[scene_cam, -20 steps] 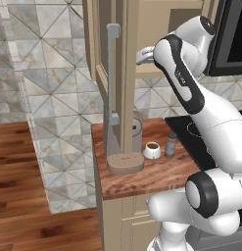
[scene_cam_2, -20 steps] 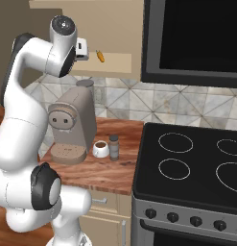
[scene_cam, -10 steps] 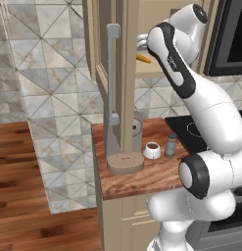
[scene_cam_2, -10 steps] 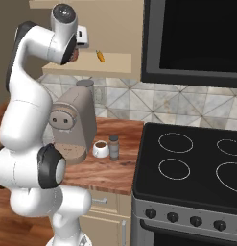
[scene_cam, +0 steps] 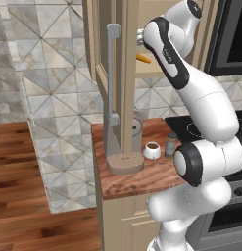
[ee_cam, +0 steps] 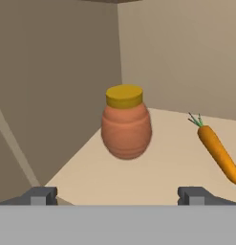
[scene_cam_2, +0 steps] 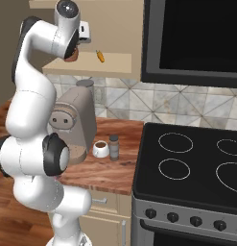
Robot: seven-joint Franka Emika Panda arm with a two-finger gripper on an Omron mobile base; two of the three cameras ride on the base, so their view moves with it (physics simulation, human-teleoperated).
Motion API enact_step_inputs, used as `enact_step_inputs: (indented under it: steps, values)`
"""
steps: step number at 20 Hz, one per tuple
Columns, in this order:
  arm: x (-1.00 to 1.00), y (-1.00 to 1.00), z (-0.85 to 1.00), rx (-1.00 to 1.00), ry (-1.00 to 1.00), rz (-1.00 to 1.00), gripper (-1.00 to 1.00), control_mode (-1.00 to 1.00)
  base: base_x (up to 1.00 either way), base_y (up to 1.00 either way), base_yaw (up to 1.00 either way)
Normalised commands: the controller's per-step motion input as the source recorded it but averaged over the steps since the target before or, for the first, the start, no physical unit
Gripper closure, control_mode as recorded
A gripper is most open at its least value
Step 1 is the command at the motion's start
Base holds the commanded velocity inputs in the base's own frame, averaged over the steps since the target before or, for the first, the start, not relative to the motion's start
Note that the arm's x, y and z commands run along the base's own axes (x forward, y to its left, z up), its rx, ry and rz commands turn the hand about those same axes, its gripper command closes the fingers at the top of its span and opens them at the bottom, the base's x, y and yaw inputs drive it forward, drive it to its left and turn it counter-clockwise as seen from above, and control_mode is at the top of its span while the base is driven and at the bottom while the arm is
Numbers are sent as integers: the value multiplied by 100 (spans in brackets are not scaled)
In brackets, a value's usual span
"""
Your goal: Pick the cinnamon and honey bottle from the cabinet and place them next to the mug.
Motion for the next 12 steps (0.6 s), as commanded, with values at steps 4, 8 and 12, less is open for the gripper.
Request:
enact_step_inputs:
  steps: [4,8,12]
  values:
    - [28,13,0,0,0,0,-100,-100,0,0,0]
    - [26,22,0,0,0,0,-100,-100,0,0,0]
    - [34,12,0,0,0,0,-100,-100,0,0,0]
